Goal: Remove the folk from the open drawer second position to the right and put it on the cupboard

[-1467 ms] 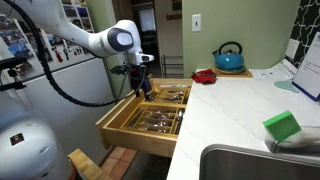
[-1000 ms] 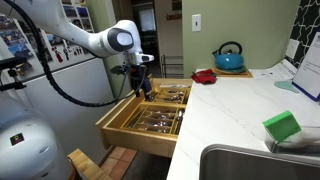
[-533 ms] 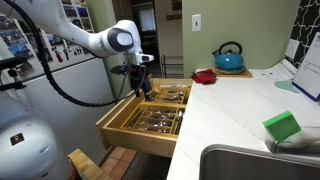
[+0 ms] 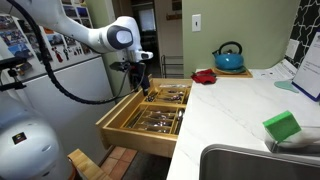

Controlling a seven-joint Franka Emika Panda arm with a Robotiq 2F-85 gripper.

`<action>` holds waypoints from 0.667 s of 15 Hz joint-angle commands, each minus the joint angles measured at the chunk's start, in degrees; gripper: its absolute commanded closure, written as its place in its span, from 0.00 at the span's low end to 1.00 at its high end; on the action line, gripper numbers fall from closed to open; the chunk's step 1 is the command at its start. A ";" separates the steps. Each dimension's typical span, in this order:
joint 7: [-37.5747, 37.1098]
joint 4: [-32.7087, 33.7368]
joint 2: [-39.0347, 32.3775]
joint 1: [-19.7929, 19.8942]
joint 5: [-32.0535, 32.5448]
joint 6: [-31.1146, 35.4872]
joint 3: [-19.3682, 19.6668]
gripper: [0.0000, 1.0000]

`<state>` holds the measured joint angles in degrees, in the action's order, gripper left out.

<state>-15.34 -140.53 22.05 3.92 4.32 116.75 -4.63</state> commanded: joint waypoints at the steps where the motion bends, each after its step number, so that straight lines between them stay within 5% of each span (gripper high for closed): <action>1: -1.90 2.73 -2.62 -2.68 -8.61 2.37 0.95 0.00; 4: -3.98 1.93 -5.26 -2.19 -15.03 5.80 1.95 0.00; 7: -9.84 -0.26 -7.92 0.30 -13.10 12.41 2.31 0.00; 10: -7.01 1.20 -7.62 -0.84 -13.16 9.56 2.64 0.00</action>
<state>-22.28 -139.39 14.44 3.42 -8.96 126.40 -2.35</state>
